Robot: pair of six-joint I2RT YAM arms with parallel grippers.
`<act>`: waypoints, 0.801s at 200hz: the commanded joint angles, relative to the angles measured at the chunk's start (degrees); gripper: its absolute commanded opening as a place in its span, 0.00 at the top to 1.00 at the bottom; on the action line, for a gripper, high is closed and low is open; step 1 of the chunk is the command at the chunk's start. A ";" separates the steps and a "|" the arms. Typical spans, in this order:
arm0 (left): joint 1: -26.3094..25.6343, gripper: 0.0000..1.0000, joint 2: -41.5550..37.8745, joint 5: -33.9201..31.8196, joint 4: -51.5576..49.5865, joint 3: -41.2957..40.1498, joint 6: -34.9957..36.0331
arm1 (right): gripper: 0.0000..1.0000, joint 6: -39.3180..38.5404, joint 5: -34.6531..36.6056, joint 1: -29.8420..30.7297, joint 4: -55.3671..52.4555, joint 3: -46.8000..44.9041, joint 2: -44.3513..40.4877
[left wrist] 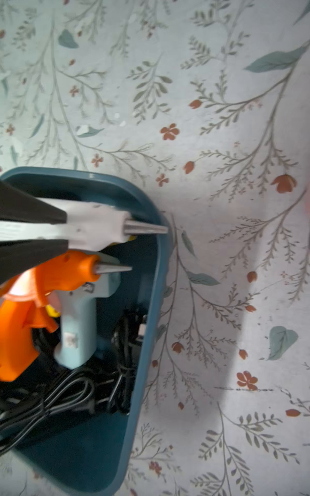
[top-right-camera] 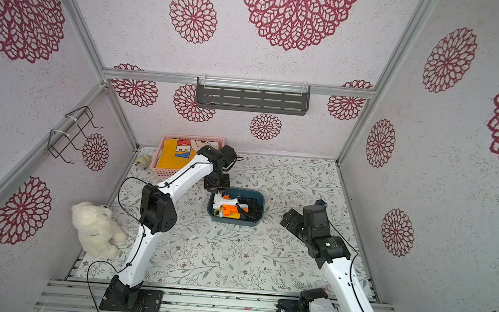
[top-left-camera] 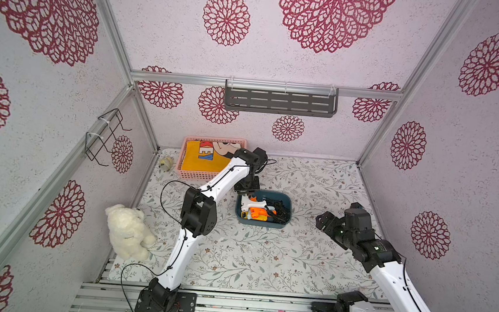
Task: Put the hot melt glue gun into the storage box
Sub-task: Place the hot melt adhesive gun in the storage box, then adjust the hot melt adhesive gun in the storage box.
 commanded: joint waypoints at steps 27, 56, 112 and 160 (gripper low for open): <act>-2.66 0.84 -3.75 1.99 -0.92 -5.67 -1.22 | 0.07 -0.68 -0.87 -0.33 2.01 -0.73 0.07; -3.08 0.84 -2.68 1.77 -0.94 -6.68 -1.49 | 0.07 -0.76 -1.02 -0.35 1.71 -0.66 -0.06; -3.15 0.83 -3.76 0.76 -2.66 -8.26 -1.50 | 0.07 -0.50 -1.45 -0.33 1.87 -1.18 0.02; -3.67 0.47 -8.34 -2.97 -5.60 -6.26 -2.44 | 0.07 -0.41 -1.54 -0.37 2.18 -0.75 0.29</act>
